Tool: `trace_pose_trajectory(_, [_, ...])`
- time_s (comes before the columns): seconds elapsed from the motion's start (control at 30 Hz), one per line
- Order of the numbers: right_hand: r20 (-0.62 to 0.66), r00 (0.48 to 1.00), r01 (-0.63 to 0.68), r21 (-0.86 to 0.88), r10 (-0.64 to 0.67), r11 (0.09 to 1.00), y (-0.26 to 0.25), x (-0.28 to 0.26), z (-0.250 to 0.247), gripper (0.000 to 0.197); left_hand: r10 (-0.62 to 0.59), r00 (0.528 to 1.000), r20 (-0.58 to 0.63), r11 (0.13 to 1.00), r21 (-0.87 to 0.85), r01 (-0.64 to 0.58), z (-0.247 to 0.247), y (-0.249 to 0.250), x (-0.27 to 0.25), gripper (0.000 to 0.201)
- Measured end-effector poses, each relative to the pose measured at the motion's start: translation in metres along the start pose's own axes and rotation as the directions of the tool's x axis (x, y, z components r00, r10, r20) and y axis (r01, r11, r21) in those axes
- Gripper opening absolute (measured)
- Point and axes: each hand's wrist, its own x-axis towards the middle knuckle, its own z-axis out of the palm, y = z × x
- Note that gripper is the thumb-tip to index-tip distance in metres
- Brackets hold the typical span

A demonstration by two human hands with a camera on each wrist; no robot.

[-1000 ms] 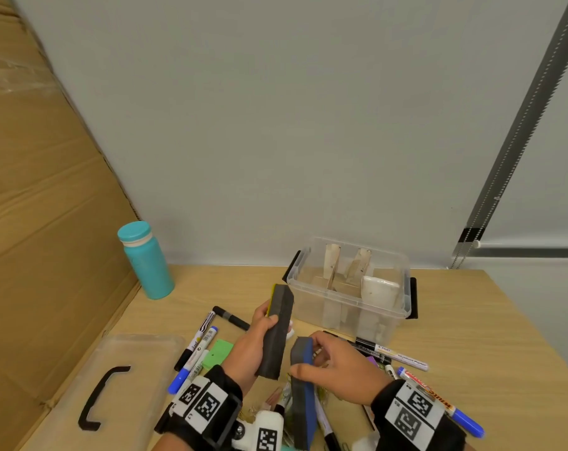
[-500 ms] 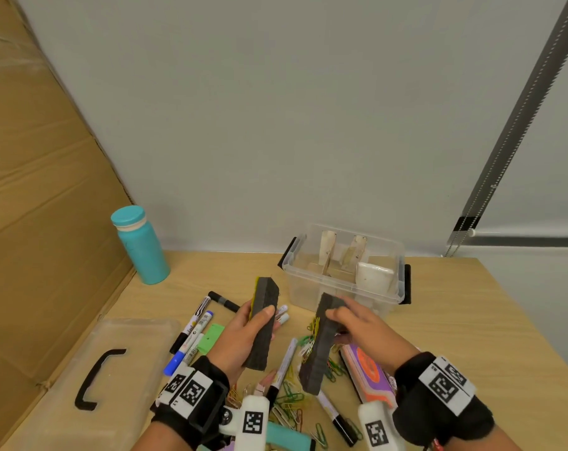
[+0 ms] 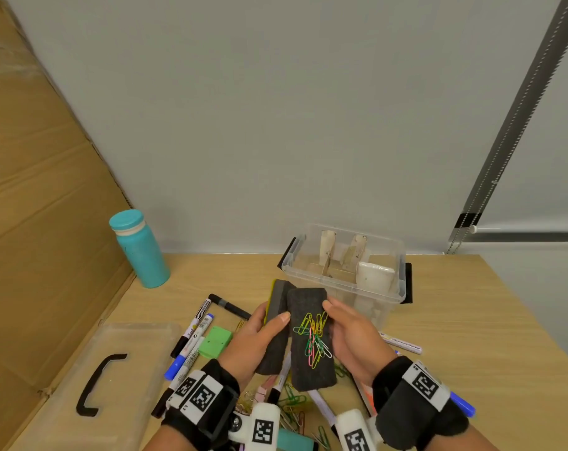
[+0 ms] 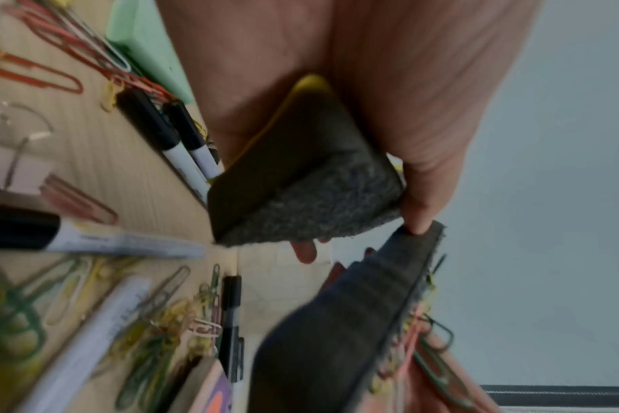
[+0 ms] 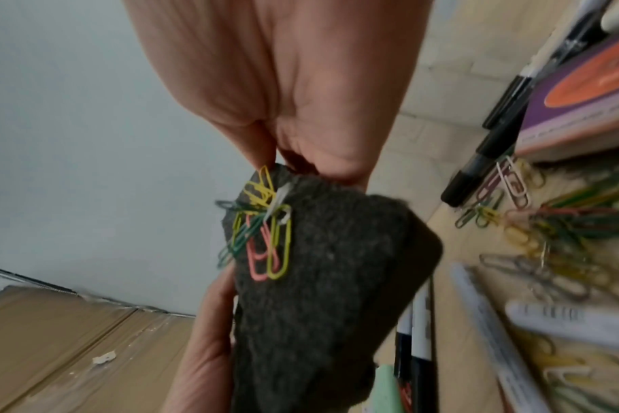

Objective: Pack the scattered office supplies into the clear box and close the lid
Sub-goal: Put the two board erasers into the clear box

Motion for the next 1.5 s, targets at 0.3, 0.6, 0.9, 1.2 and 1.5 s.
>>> trace_pose_trajectory(0.3, [-0.019, 0.997, 0.061, -0.356, -0.073, 0.932, 0.008, 0.007, 0.009, 0.035, -0.026, 0.999, 0.024, 0.997, -0.067, 0.028, 0.013, 0.002, -0.008, 0.038])
trace_pose_trajectory(0.6, [0.049, 0.924, 0.285, -0.752, -0.38, 0.594, 0.008, -0.003, 0.004, 0.031, -0.058, 0.998, -0.016, 0.983, -0.175, 0.055, 0.006, -0.004, -0.003, 0.071])
trace_pose_trajectory(0.9, [0.184, 0.9, 0.373, -0.795, -0.396, 0.478, 0.022, -0.017, 0.006, 0.01, -0.09, 0.994, -0.061, 0.971, -0.229, 0.074, -0.002, -0.004, -0.006, 0.06])
trace_pose_trajectory(1.2, [0.195, 0.948, 0.198, -0.98, -0.252, -0.014, 0.044, -0.011, -0.038, 0.021, -0.088, 0.992, -0.09, 0.918, -0.393, 0.046, -0.01, 0.002, -0.013, 0.033])
trace_pose_trajectory(1.5, [0.202, 0.945, 0.314, -0.783, -0.259, 0.537, 0.019, -0.016, 0.016, 0.015, -0.158, 0.984, -0.087, 0.941, -0.316, 0.123, 0.001, -0.006, -0.01, 0.054])
